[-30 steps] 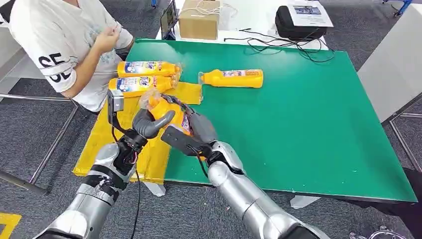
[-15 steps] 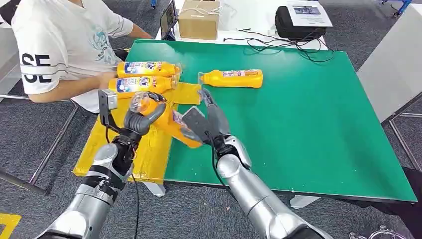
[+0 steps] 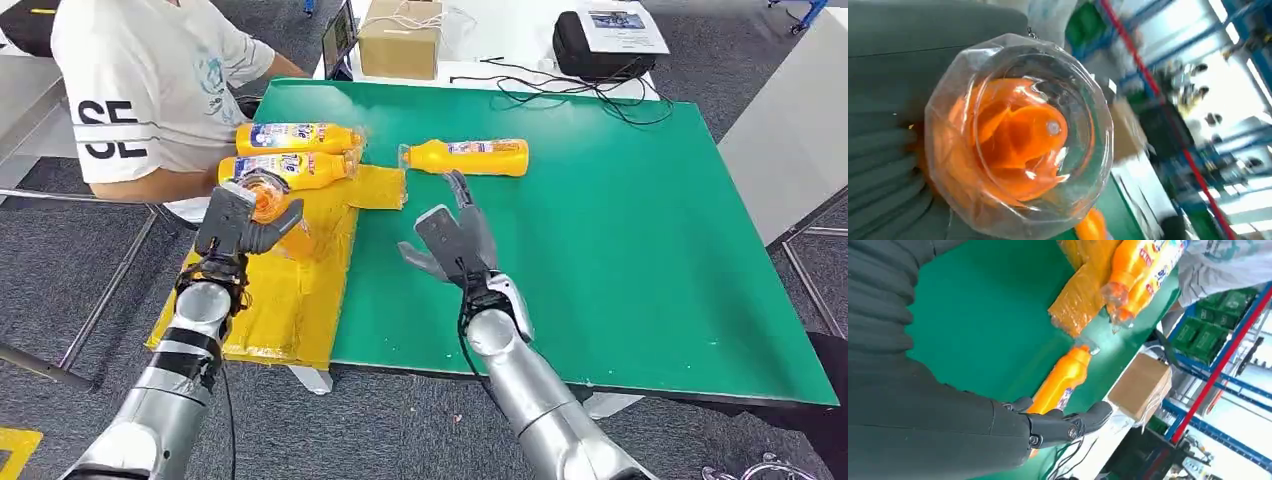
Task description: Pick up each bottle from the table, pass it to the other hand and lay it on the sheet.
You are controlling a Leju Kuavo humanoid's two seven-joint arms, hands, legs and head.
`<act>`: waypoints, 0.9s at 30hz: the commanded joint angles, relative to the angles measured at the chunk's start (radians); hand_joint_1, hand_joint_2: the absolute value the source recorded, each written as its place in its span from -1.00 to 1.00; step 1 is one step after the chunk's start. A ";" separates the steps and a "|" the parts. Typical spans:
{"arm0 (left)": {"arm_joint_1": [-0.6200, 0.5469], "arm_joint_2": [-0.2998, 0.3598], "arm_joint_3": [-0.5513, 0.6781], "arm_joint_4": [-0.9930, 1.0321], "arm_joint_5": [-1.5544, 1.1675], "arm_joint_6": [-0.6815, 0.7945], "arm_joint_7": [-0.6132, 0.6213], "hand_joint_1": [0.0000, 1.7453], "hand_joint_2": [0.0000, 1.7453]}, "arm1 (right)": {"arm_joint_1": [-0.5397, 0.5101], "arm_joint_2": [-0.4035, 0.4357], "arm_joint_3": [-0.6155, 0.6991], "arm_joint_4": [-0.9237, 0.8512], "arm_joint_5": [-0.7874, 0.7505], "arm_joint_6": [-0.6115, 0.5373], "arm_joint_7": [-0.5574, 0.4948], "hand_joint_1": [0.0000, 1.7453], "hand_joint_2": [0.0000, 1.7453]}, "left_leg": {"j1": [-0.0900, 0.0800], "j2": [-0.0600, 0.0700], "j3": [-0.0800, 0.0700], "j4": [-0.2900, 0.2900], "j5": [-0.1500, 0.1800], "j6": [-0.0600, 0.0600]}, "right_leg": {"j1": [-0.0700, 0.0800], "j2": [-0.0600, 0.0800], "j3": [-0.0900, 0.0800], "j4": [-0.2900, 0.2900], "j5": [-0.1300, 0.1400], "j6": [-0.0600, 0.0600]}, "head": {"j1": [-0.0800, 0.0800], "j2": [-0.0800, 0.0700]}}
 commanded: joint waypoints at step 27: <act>-0.161 0.145 -0.374 0.363 -0.914 0.176 0.000 1.00 1.00 | -0.045 -0.035 -0.037 0.001 -0.016 0.107 -0.038 -1.00 1.00 | 0.001 0.001 0.005 0.001 -0.003 -0.001 | 0.001 0.001 0.005 0.001 -0.003 -0.002 | 0.000 0.000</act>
